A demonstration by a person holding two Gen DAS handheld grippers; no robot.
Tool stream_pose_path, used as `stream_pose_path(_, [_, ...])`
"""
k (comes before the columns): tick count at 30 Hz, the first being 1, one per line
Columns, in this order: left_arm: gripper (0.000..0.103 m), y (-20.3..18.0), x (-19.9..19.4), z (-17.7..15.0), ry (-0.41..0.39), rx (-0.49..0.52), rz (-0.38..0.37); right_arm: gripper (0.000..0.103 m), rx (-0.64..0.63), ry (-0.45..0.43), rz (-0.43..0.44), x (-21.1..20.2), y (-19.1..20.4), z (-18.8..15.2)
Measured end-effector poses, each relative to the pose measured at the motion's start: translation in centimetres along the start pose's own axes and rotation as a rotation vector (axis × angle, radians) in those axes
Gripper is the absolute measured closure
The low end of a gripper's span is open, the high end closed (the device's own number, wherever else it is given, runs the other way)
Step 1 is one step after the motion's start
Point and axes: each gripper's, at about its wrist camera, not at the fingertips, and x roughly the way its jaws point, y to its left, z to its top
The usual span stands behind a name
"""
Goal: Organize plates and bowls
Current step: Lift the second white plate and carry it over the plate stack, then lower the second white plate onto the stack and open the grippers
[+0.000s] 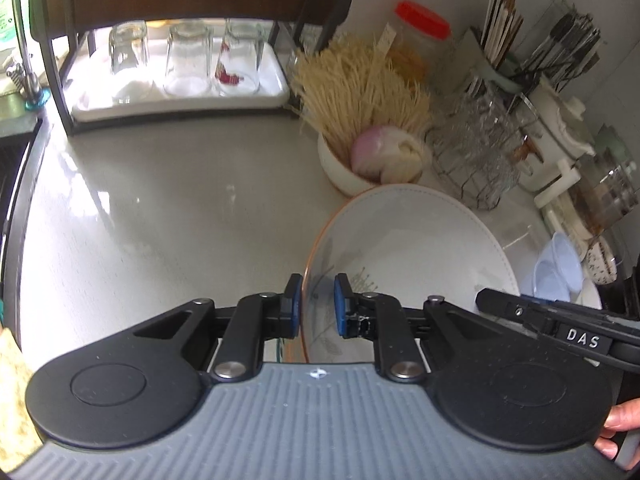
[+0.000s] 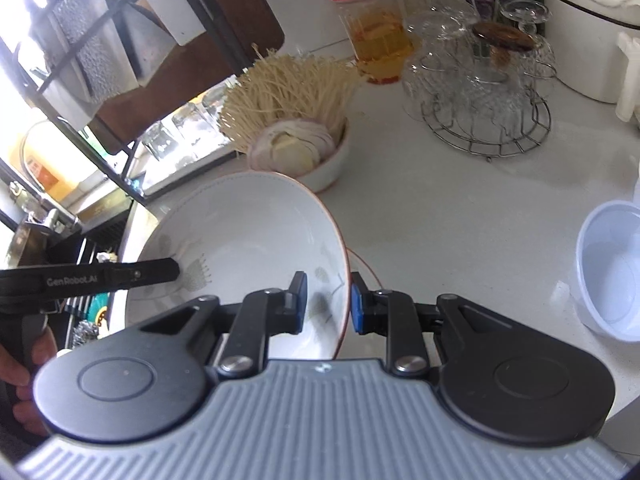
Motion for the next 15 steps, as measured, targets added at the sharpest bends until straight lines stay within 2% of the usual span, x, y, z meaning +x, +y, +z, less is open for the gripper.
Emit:
stream_pose_path(5, [0.083,-1.4,1.3,-0.9,0.032,0.025,0.030,0.078,-0.028,0.016,-0.044,0.8,-1.0,-0.6])
stream_pose_path(15, [0.081,-2.8,2.1,-1.1,0.051,0.105,0.076,0.078,-0.029,0.005,-0.065,1.3,-1.5,-1.8])
